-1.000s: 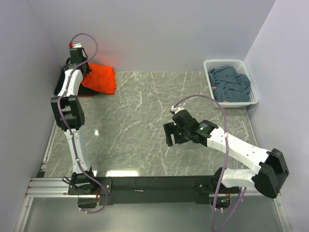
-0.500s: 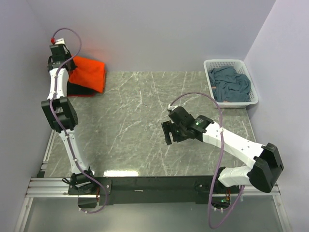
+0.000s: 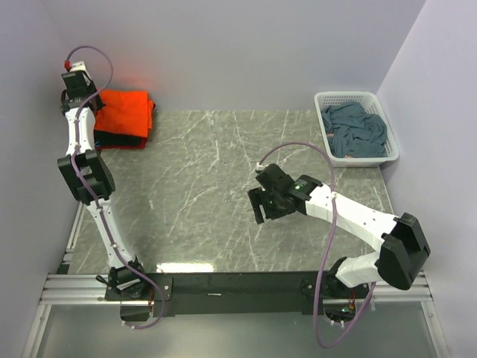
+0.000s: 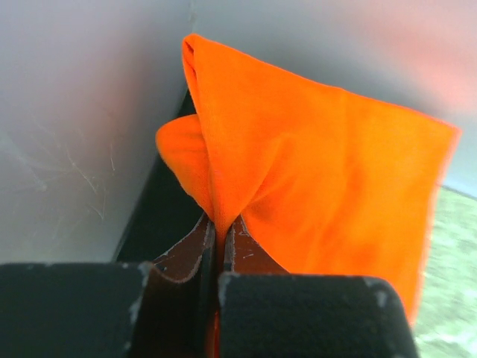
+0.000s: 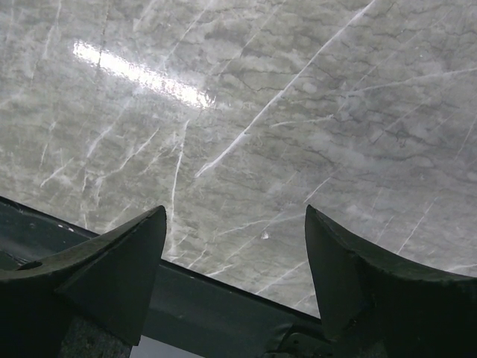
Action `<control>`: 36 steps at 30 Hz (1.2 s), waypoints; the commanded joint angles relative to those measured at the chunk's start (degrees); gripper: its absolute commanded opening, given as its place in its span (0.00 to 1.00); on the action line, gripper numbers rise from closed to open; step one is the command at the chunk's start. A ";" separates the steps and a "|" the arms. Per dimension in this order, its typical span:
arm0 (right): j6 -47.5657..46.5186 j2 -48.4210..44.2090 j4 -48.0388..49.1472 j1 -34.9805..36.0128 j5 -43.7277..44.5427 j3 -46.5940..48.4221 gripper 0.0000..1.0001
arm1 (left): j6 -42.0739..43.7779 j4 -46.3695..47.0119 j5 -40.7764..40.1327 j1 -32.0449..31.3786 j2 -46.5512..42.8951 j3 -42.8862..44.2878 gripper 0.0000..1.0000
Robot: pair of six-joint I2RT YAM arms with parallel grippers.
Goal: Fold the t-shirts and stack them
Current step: Neatly place the folded tshirt to the corner
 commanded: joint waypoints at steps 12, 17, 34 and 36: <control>-0.48 2.29 -0.68 -0.32 -1.00 1.93 0.80 | 4.64 8.22 -9.92 -0.59 6.50 1.53 0.17; -0.39 2.03 -1.03 -0.32 -0.83 1.84 0.80 | 7.62 10.24 -12.90 -1.56 7.56 2.32 0.04; -0.22 2.64 -2.00 -0.41 -0.74 2.72 0.79 | 9.74 12.62 -20.38 -1.56 9.23 2.15 0.12; -0.39 2.64 -2.00 -0.32 -0.74 2.63 0.79 | 9.47 12.53 -19.94 -1.56 8.70 1.97 0.21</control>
